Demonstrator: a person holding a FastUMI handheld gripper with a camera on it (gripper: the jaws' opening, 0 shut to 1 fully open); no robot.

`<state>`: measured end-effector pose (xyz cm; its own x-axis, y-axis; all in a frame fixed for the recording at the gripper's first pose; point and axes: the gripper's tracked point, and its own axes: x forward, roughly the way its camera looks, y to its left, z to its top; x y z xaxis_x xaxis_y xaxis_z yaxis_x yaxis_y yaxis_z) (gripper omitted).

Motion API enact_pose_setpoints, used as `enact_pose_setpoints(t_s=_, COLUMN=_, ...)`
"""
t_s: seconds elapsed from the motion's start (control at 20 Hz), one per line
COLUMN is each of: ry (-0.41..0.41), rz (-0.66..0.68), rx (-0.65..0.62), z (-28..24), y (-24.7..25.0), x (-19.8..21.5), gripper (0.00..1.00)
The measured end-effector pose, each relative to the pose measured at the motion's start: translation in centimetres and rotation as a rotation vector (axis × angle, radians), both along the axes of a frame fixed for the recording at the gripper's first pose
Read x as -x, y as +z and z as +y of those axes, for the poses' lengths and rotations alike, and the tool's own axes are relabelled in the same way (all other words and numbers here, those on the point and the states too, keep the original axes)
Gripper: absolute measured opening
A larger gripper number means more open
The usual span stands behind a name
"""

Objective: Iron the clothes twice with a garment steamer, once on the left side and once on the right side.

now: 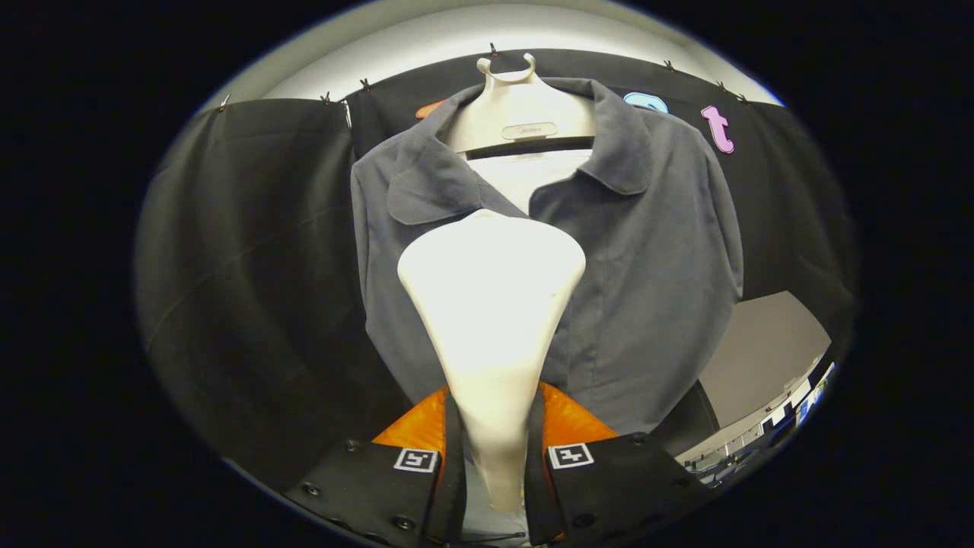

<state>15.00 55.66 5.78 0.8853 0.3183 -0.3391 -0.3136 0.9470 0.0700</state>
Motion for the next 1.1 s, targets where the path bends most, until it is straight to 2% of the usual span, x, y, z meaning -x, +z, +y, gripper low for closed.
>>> enact_pose_setpoints(t_s=0.3, ry=0.011, rz=0.028, rx=0.02, z=3.0, y=-1.0, x=-3.4, gripper=0.39)
enact_pose_setpoints(t_s=0.55, ry=-0.007, rz=0.074, rx=0.013, z=3.3, y=-3.5, x=-5.5, gripper=0.39)
enact_pose_setpoints(t_s=1.0, ry=-0.015, rz=0.094, rx=0.048, z=3.5, y=-7.0, x=-5.5, gripper=0.39)
enact_pose_setpoints(t_s=1.1, ry=-0.043, rz=0.103, rx=0.048, z=3.1, y=-8.1, x=-5.7, gripper=0.39)
